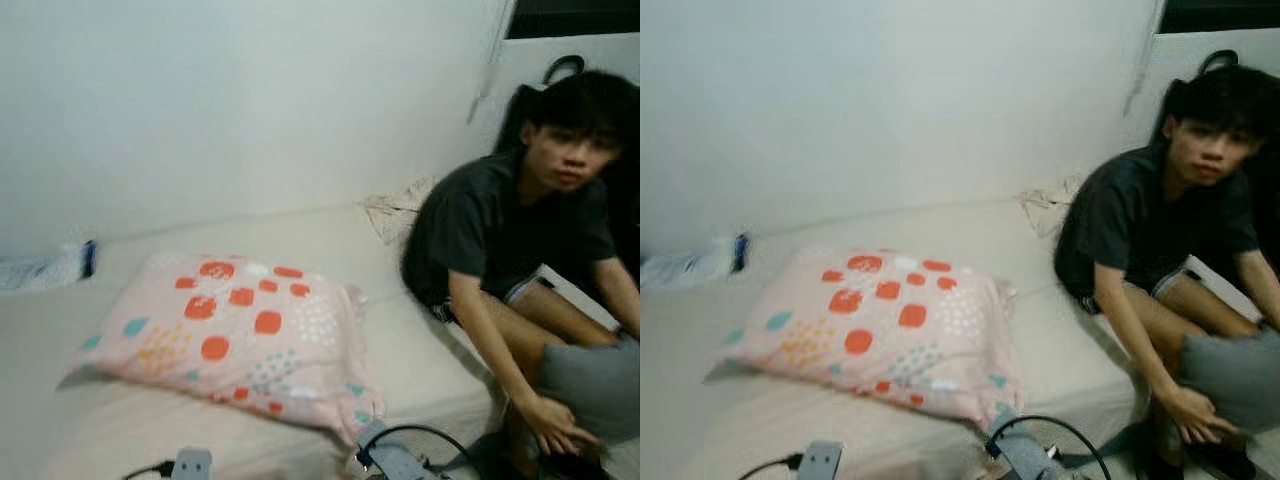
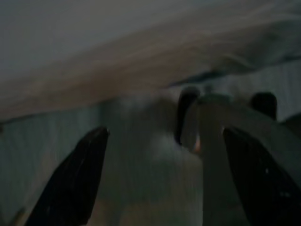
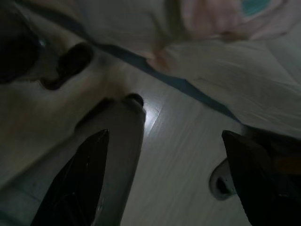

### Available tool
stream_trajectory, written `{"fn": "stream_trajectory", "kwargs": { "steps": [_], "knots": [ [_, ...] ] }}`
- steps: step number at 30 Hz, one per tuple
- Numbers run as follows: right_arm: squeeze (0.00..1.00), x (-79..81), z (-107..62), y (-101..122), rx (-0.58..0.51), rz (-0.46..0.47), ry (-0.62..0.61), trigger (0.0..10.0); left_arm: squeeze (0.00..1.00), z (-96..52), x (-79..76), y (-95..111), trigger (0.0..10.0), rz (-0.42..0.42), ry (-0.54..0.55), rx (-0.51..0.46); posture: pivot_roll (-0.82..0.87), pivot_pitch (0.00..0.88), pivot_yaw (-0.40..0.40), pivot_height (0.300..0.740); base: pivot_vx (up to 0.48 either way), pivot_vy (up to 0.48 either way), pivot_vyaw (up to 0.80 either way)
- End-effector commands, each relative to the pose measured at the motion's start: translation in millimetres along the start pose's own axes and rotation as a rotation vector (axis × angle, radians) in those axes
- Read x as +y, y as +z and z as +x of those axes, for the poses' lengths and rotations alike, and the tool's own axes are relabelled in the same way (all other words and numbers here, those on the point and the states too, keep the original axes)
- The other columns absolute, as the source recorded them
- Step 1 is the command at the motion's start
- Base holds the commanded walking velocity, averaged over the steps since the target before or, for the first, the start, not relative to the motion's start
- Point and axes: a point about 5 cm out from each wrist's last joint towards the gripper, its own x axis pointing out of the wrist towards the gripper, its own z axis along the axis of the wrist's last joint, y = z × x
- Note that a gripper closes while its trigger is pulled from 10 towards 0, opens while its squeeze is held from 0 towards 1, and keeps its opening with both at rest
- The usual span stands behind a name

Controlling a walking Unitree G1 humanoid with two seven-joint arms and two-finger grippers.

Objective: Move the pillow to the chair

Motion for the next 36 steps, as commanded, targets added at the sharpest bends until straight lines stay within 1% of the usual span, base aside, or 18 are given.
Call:
{"fn": "stream_trajectory", "kwargs": {
  "steps": [1, 7, 17, 34, 36],
  "knots": [
    [0.0, 2.1, 0.3, -0.4, -0.001, 0.006, 0.002, 10.0, 0.0, -1.7, -4.4, -11.3, 10.0, 0.013, -0.016, 0.054, -0.02, 0.0, -0.059, 0.74, 0.0, 0.0, 0.0],
    [0.0, 0.8, 0.1, -0.6, -0.001, 0.011, -0.001, 10.0, 0.0, -1.6, -4.3, -10.8, 10.0, 0.021, -0.017, 0.055, -0.02, 0.001, -0.056, 0.74, 0.0, 0.0, 0.0],
    [0.0, 2.5, 1.4, 6.7, -0.02, 0.012, 0.007, 10.0, 0.0, -1.1, -4.5, -8.6, 10.0, 0.032, -0.021, 0.049, -0.03, 0.006, -0.05, 0.74, 0.0, 0.0, 0.0],
    [0.0, 0.9, 0.8, 5.0, -0.022, 0.02, -0.004, 10.0, 0.0, -0.9, -3.8, -8.4, 10.0, 0.044, -0.025, 0.053, -0.02, 0.001, -0.048, 0.74, 0.0, 0.0, 0.8],
    [0.0, 0.9, 1.0, 5.0, -0.023, 0.033, -0.014, 10.0, 0.0, -0.8, -3.8, -8.1, 10.0, 0.045, -0.026, 0.052, -0.02, 0.004, -0.048, 0.74, 0.0, 0.0, 0.0]
  ]
}}
